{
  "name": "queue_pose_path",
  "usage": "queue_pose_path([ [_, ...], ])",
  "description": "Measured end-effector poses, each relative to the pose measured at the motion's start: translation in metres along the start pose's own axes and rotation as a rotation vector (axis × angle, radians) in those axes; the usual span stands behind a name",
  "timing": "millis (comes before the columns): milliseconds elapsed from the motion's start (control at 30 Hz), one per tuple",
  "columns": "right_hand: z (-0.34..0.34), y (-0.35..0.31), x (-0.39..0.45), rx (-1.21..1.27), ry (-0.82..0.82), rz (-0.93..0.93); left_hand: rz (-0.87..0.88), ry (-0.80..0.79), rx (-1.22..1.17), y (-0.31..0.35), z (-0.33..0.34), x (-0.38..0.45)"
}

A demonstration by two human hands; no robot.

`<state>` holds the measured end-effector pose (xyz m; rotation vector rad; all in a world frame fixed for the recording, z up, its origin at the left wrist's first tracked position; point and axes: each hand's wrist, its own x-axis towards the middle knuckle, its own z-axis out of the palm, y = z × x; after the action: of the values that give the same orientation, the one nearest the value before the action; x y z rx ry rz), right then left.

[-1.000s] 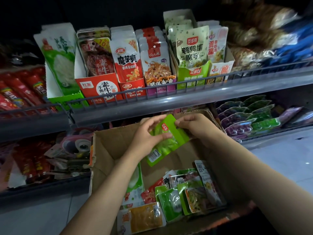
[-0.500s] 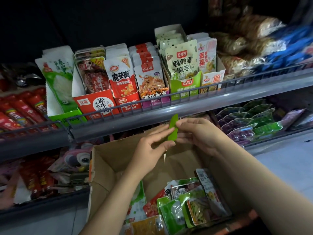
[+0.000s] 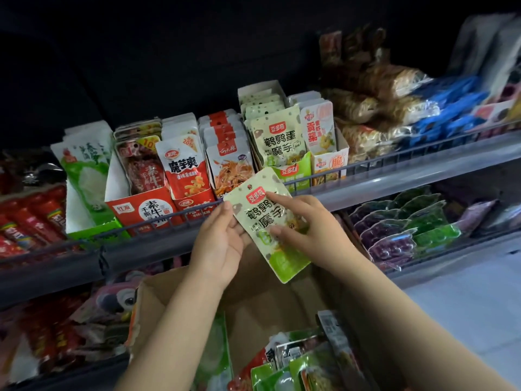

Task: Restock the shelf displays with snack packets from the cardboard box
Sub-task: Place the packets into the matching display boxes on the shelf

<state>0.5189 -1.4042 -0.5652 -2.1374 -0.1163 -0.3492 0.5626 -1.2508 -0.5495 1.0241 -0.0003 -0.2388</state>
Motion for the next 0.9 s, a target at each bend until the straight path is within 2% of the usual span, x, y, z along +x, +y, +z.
queue_pose_path([
  [100,-0.007,0.000,0.003,0.059,0.128,-0.100,-0.036,-0.027,0.047,0.013,0.017,0.009],
  [267,-0.016,0.008,0.013,0.039,0.269,-0.188,-0.134,-0.038,0.428,0.036,0.034,0.024],
  [400,-0.020,0.009,0.023,0.012,0.278,-0.253,-0.190,-0.053,0.330,0.047,0.053,0.033],
  [600,-0.028,0.021,0.034,-0.153,0.333,-0.245,-0.021,-0.012,0.303,0.074,0.079,0.055],
  [900,-0.033,0.030,0.052,0.032,0.141,-0.157,0.146,-0.018,0.403,0.092,0.102,0.081],
])
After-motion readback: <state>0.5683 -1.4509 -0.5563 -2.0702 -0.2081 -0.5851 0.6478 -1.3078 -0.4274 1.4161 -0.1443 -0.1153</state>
